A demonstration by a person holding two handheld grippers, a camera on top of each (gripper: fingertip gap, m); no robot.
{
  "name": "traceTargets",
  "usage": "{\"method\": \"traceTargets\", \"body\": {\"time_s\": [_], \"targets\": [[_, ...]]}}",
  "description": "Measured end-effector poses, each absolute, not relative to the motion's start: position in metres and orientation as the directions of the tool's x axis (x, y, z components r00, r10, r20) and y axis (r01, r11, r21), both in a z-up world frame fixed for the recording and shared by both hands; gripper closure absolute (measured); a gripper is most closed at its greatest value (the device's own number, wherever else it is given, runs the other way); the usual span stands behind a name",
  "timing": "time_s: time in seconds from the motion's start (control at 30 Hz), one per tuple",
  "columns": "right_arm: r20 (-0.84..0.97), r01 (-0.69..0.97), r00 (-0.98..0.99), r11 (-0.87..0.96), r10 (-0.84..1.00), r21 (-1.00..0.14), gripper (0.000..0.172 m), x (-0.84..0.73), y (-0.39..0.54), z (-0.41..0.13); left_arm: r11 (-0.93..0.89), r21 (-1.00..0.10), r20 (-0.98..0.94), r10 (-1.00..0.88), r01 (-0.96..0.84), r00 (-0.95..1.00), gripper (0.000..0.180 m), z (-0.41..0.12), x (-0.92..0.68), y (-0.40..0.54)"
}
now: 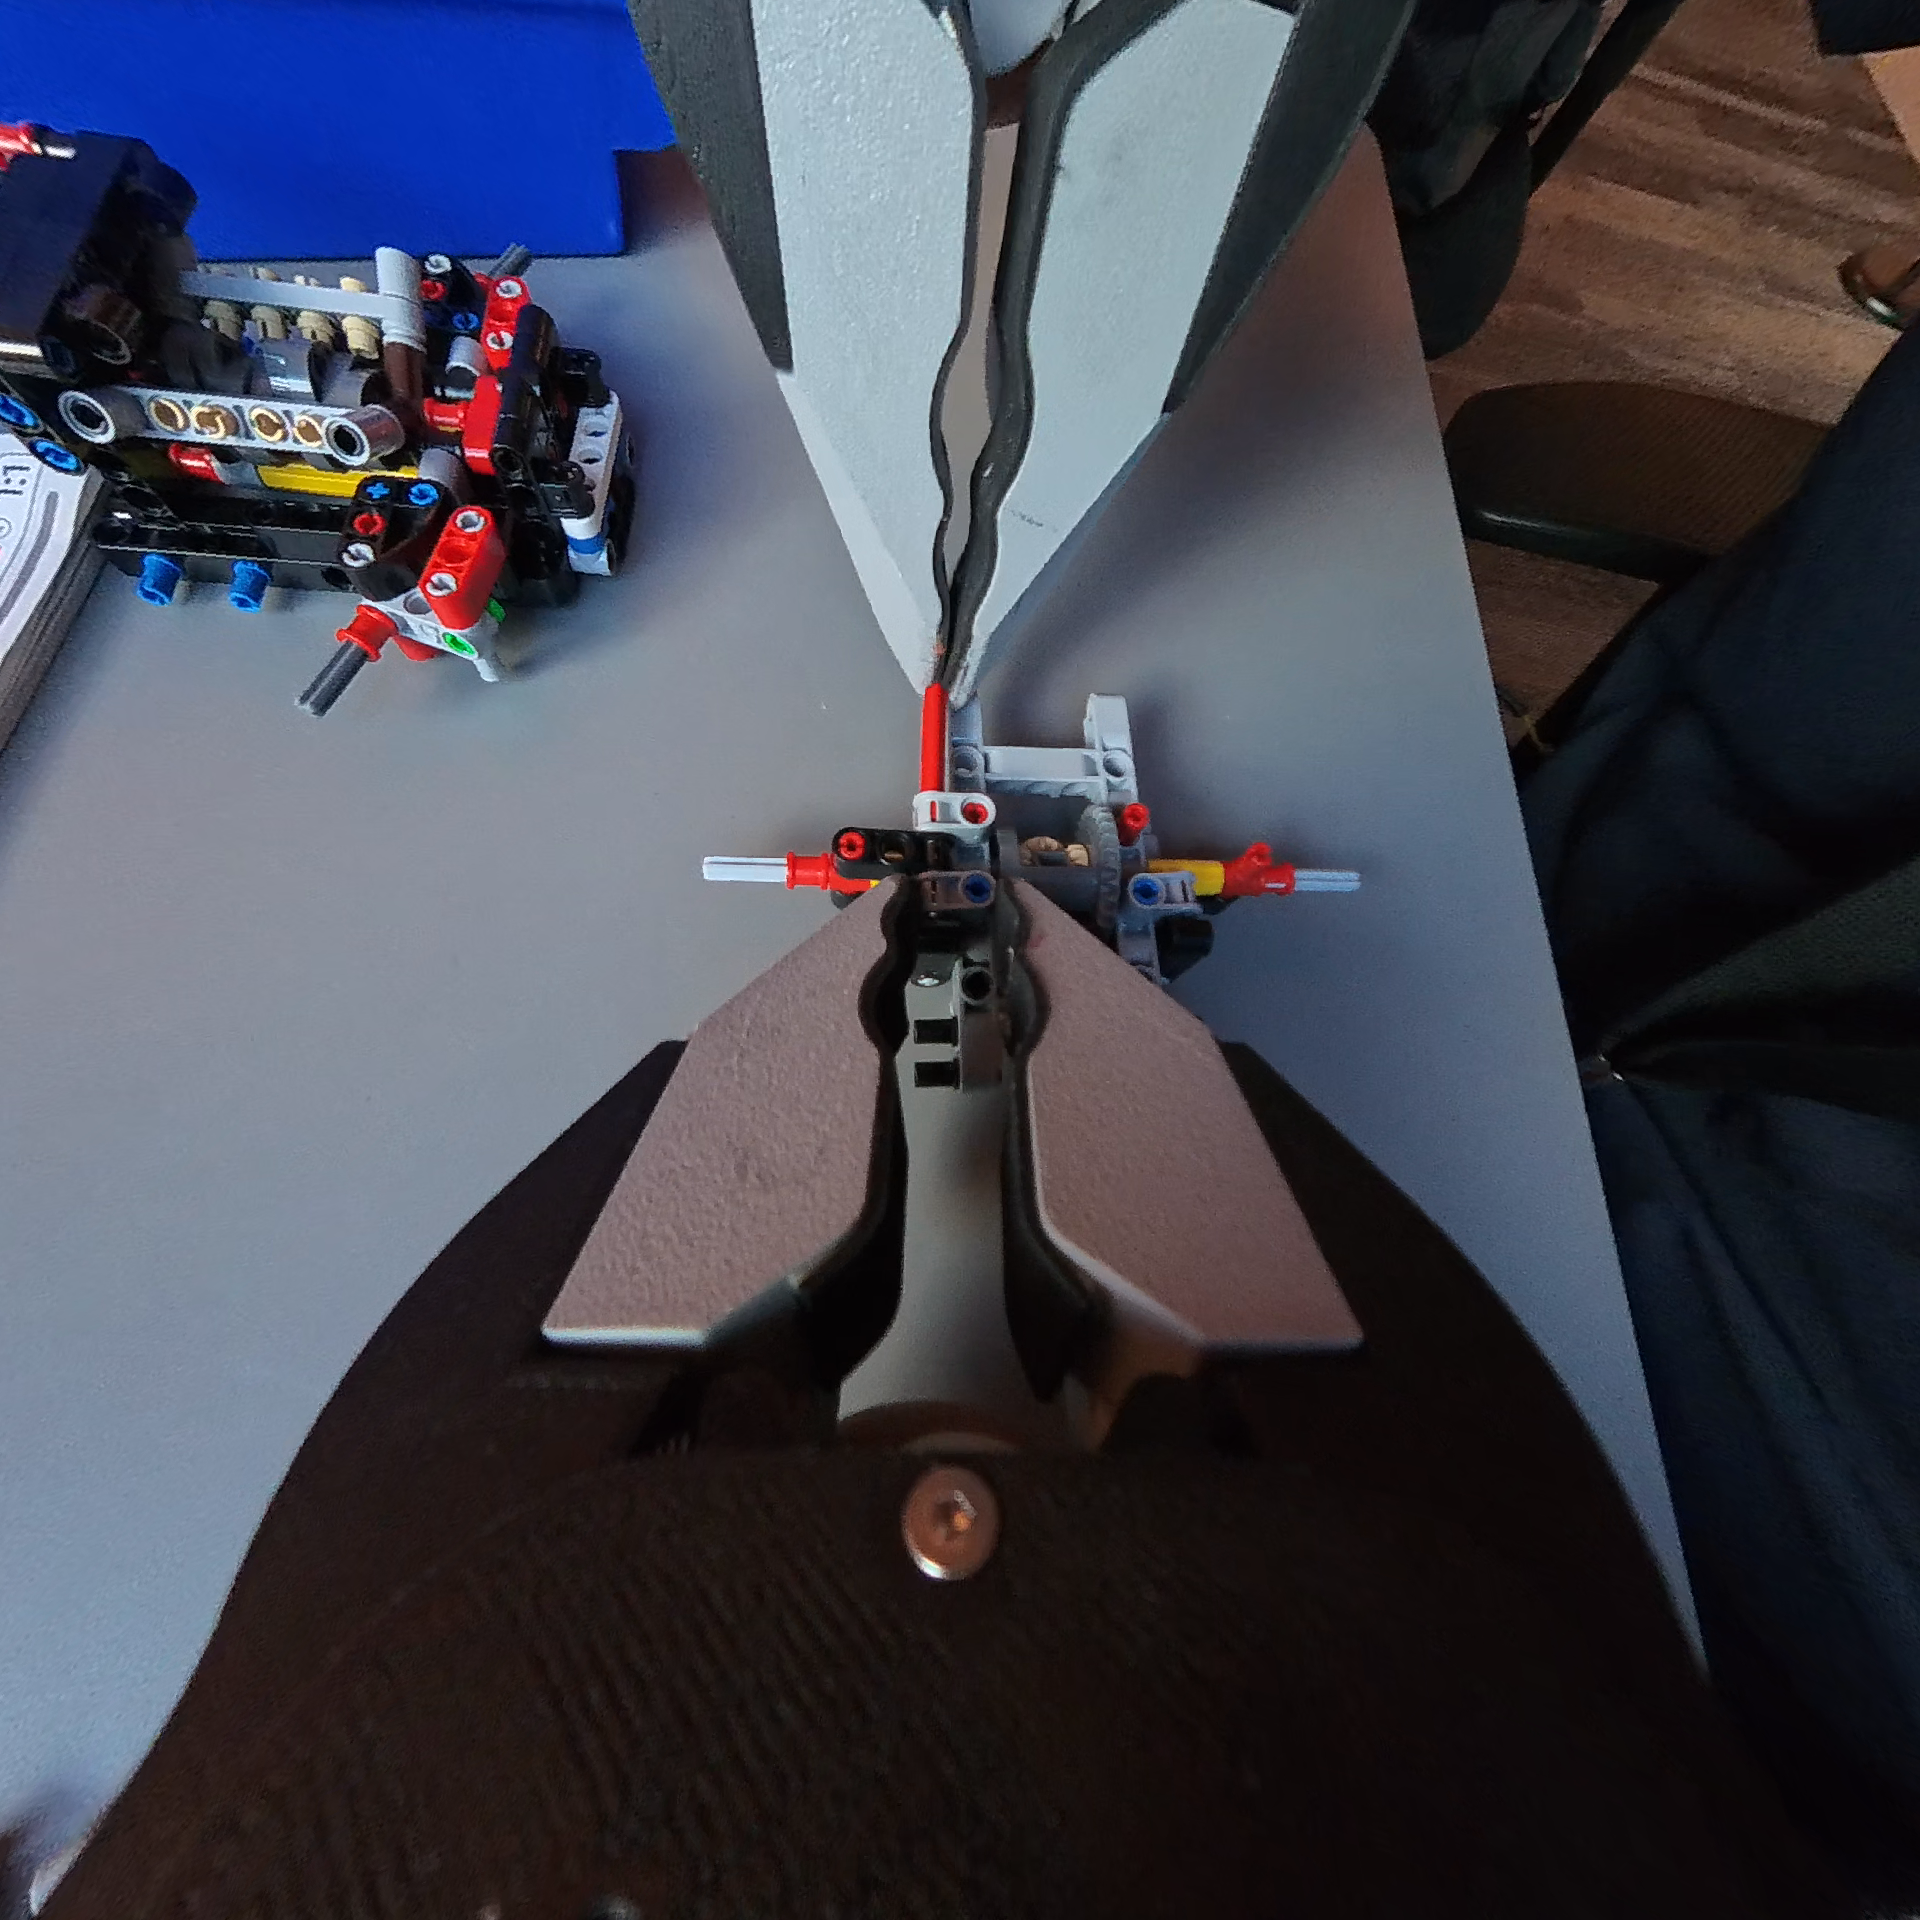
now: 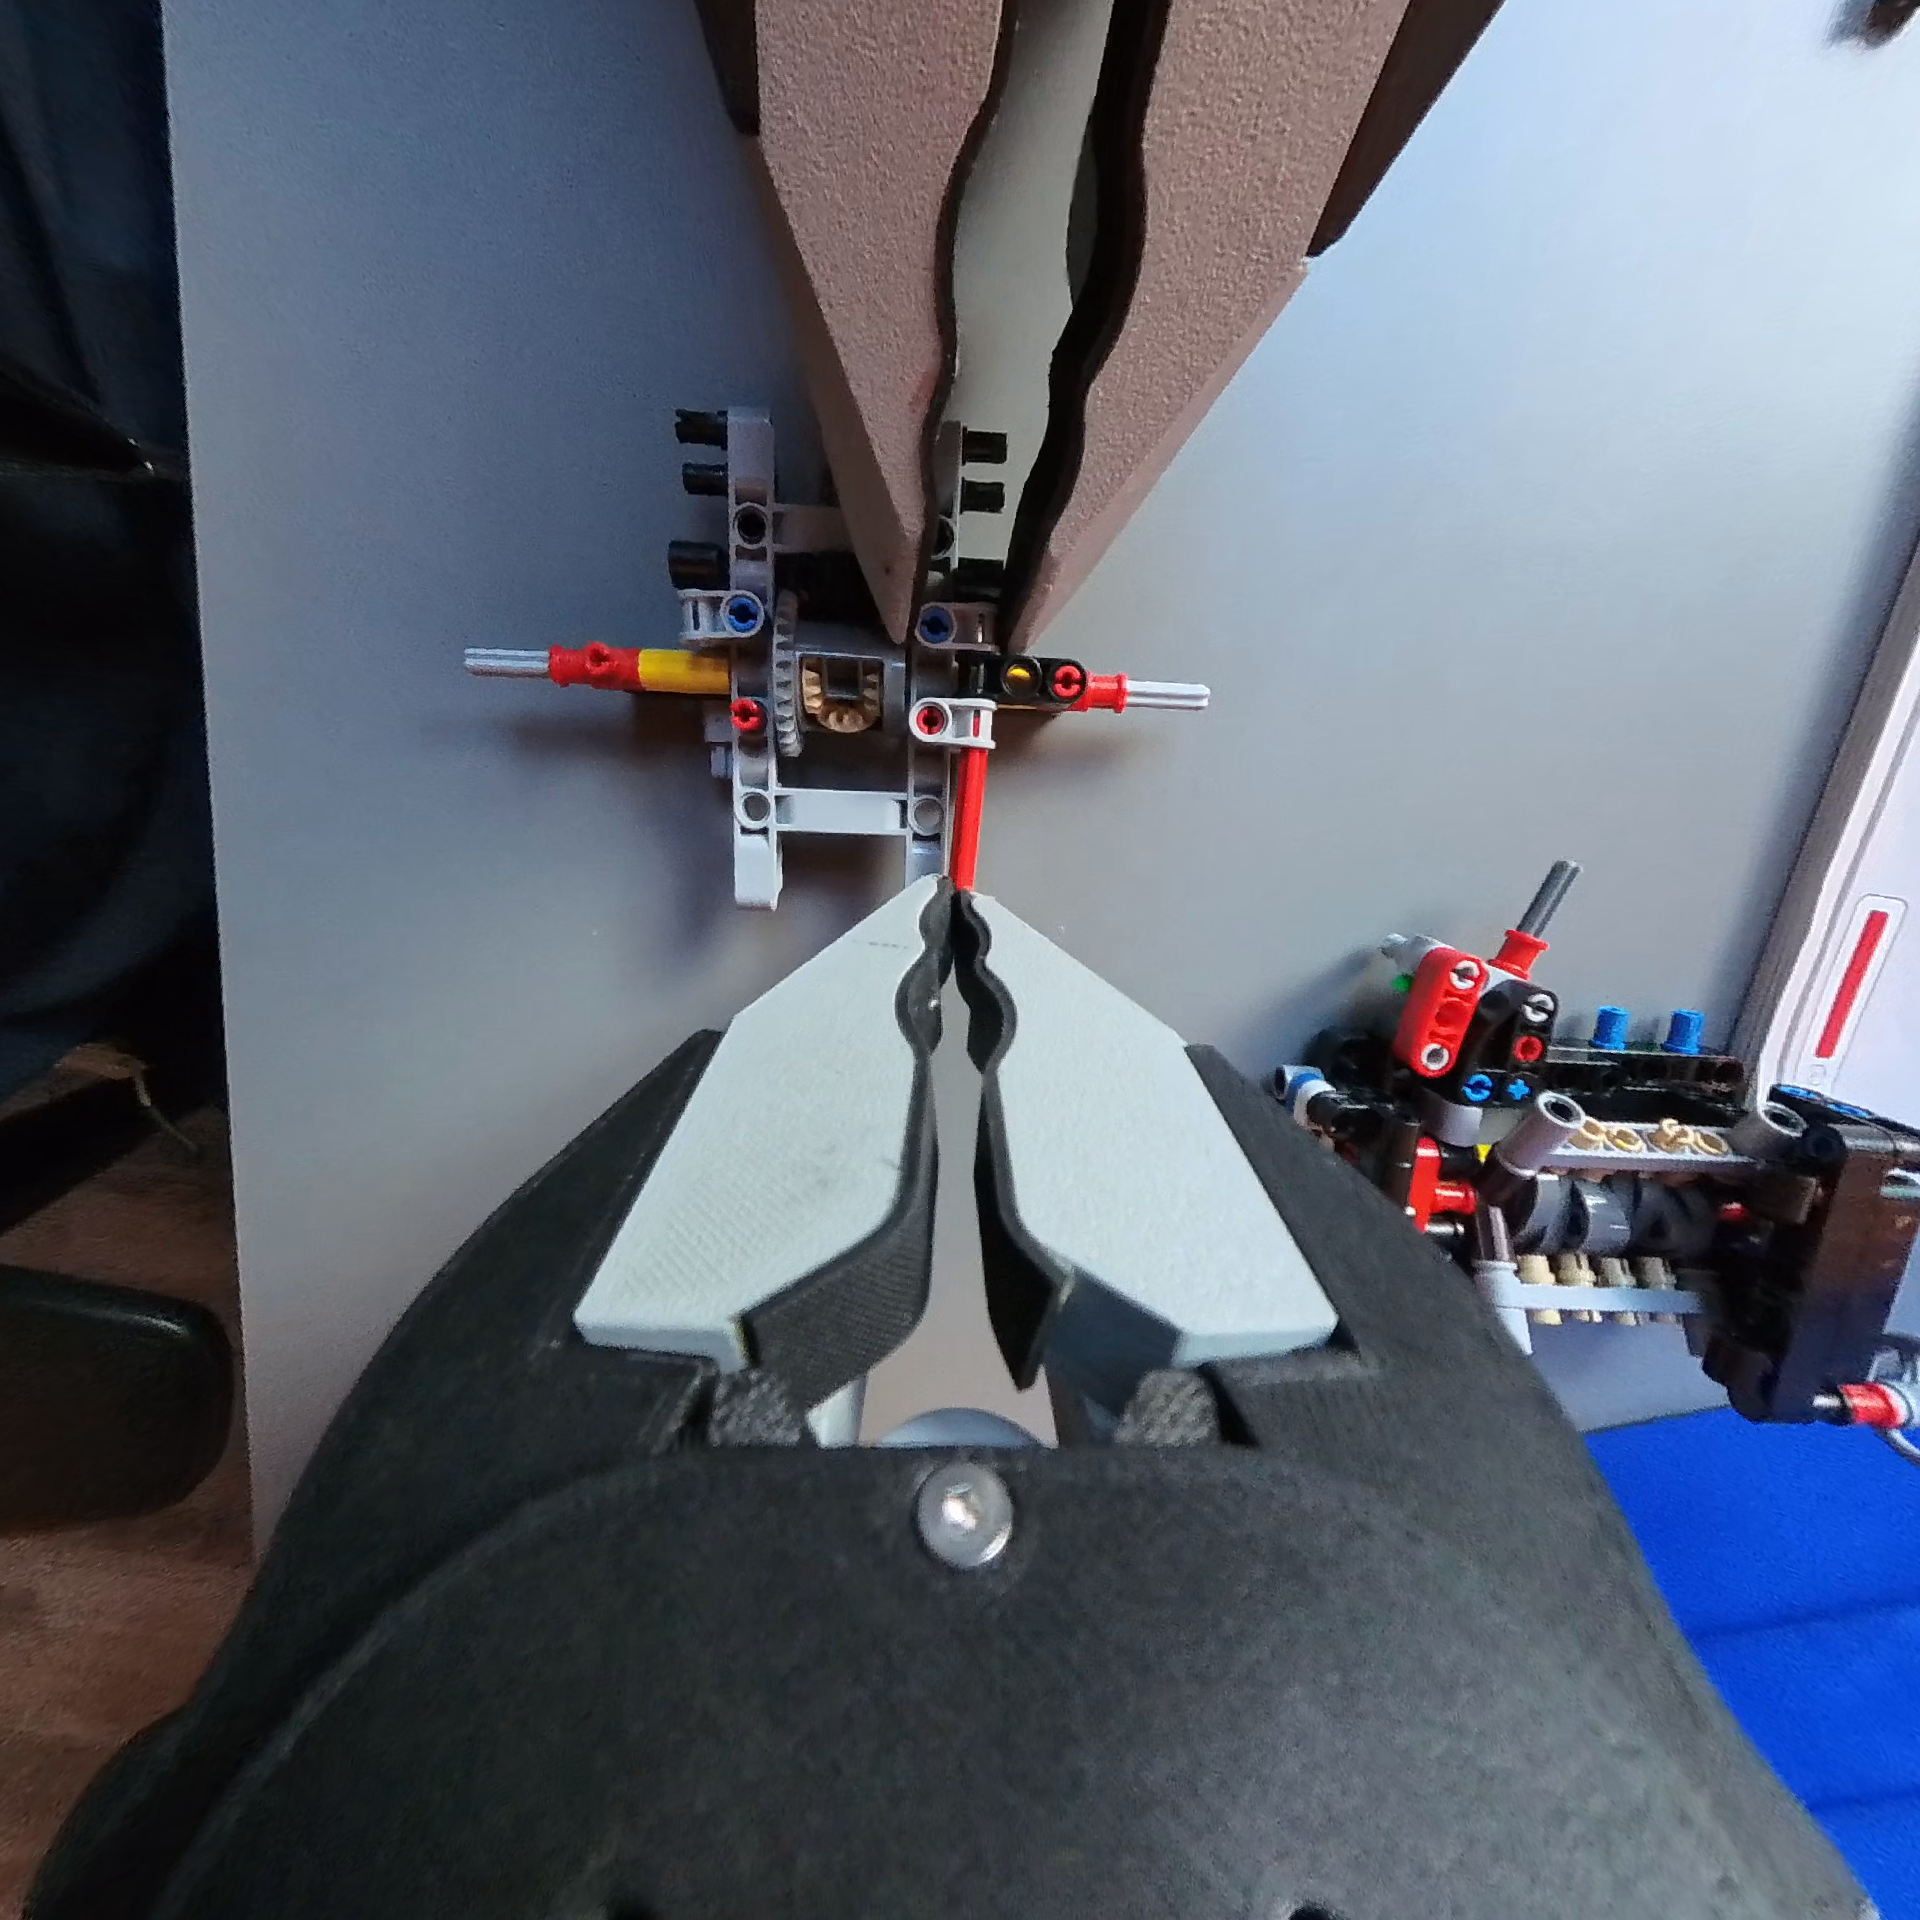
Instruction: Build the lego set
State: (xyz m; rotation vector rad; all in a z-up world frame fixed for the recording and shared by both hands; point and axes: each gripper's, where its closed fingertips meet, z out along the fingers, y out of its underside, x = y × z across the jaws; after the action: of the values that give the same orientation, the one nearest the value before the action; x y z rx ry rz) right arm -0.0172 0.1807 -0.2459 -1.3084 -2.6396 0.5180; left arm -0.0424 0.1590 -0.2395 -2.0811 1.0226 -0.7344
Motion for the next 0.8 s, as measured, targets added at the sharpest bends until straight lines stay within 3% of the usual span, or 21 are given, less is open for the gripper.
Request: {"method": "traceTargets", "body": {"time_s": [0.7, 0.8], "targets": [[-0.017, 0.708, -0.649, 0.595, 0.761, -0.380, 0.172, -0.022, 0.180, -0.251, -0.456, -0.791, 0.211, -0.829, -0.408, 0.518, 0.169, -0.236, -0.042, 0.159], [-0.008, 0.676, -0.623, 0.532, 0.783, -0.510, 0.172, -0.032, 0.179, -0.215, -0.459, -0.798, 0.218, -0.824, -0.390, 0.524, 0.169, -0.234, -0.046, 0.161]]}}
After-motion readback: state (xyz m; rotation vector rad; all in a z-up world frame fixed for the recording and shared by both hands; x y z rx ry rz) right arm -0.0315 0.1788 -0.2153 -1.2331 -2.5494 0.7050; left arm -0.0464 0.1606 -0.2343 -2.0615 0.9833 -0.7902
